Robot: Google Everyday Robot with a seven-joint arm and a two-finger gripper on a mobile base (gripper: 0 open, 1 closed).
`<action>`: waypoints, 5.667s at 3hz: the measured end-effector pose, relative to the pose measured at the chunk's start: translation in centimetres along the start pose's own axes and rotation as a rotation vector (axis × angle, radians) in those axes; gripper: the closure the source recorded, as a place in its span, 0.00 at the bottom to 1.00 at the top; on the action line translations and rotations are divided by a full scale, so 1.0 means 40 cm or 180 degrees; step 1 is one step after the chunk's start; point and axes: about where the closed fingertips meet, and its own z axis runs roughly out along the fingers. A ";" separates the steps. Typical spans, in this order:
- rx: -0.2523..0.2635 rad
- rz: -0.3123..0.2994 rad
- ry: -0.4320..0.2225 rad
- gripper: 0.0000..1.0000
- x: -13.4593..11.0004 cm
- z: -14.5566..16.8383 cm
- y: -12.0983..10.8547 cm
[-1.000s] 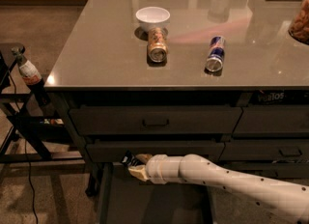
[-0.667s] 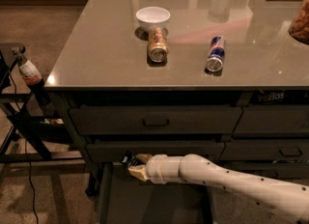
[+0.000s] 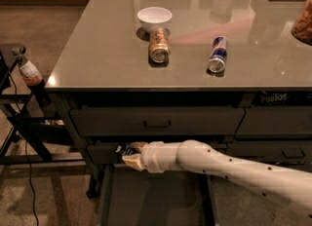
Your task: Pick rxbar blueberry from bottom drawer and place on counter
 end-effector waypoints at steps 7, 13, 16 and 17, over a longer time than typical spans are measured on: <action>-0.0080 -0.0688 0.0161 1.00 -0.412 -0.207 0.130; 0.0219 -0.1274 0.0221 1.00 -0.708 -0.348 0.141; 0.0007 -0.1355 0.0379 1.00 -0.848 -0.290 -0.026; -0.0104 -0.1368 0.0443 1.00 -0.871 -0.247 -0.077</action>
Offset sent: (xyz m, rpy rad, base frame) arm -0.0078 0.0106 0.1177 -0.0598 -0.1053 0.0886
